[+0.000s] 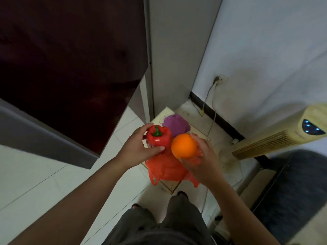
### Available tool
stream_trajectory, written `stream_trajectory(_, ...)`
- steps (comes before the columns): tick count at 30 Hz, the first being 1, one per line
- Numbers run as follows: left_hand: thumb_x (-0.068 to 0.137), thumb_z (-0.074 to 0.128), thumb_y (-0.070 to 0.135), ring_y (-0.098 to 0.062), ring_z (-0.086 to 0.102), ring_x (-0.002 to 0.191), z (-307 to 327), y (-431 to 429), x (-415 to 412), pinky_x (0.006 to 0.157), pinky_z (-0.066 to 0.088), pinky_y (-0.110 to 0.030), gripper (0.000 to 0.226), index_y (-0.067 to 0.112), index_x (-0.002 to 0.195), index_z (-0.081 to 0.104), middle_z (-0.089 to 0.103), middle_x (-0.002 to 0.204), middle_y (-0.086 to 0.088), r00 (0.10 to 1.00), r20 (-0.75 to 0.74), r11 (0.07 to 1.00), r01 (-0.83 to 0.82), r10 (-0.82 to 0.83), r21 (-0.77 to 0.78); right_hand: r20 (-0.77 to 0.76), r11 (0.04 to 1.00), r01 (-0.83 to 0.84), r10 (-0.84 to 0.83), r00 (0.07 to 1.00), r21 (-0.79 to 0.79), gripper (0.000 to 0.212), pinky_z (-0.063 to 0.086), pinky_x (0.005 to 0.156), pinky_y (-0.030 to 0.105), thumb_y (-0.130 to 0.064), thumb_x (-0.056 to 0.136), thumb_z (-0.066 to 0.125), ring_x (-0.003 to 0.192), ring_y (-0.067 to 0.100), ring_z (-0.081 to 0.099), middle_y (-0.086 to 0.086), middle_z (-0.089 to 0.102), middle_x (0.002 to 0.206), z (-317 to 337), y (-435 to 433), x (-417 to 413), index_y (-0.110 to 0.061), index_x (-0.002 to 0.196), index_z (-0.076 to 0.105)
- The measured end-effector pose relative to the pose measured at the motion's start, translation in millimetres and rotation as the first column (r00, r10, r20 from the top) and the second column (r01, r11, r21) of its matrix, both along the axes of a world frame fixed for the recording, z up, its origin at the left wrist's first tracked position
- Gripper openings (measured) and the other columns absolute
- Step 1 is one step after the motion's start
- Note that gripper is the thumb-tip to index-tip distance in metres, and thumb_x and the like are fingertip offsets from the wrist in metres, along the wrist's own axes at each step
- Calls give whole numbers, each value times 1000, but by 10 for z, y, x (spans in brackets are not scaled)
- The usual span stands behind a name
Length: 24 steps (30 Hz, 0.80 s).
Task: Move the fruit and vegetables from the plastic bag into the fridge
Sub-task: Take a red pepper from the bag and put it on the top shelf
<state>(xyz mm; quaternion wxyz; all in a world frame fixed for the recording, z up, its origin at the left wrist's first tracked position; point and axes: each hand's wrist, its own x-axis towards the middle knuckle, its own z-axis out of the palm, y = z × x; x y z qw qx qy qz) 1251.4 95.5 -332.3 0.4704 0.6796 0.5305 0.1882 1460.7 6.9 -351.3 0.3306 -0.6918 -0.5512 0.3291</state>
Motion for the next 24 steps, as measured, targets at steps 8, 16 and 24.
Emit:
stream_trajectory(8,70,78,36,-11,49,112,246,-405,103,86,47,-23,75,38,131,34,42,126,13,968,38,967,-251,250,48,-65,970,-243,241,968,-26,85,50,92,40,-44,66,79,118,11,46,-16,34,134,300,129,239,-51,131,25)
stream_trajectory(16,72,75,41,-10,49,110,189,-1004,82,77,42,-12,76,32,136,35,45,132,11,841,-12,841,-541,541,8,-52,863,-505,504,862,6,74,47,91,32,-34,65,81,116,11,45,-15,40,128,281,299,208,-42,124,37)
stream_trajectory(24,73,76,36,-8,46,111,284,-1551,-339,82,42,-15,77,31,137,34,42,135,10,684,-59,686,-727,727,25,-99,714,-700,697,710,2,73,49,84,26,-29,66,81,110,5,45,-23,37,126,368,284,-424,-41,124,39)
